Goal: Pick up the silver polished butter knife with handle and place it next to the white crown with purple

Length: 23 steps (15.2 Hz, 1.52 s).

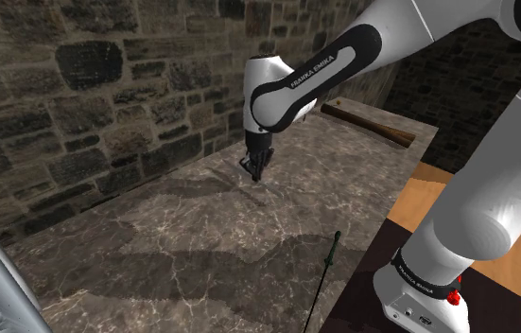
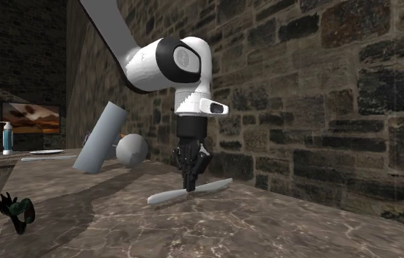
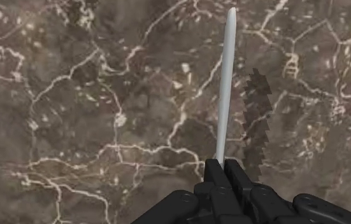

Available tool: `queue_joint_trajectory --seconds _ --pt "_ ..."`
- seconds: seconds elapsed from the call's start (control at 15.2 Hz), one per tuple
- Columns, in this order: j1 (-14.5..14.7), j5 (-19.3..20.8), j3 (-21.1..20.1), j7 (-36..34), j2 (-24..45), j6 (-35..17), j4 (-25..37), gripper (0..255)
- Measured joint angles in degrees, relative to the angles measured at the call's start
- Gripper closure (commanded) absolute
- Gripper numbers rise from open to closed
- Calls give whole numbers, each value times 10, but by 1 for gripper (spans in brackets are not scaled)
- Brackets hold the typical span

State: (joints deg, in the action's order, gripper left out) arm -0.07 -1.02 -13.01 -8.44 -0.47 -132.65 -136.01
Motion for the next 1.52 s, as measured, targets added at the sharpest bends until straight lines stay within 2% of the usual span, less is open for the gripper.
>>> queue_joint_trajectory --seconds 1.52 --pt "0 -20 5 14 -93 182 90 255"
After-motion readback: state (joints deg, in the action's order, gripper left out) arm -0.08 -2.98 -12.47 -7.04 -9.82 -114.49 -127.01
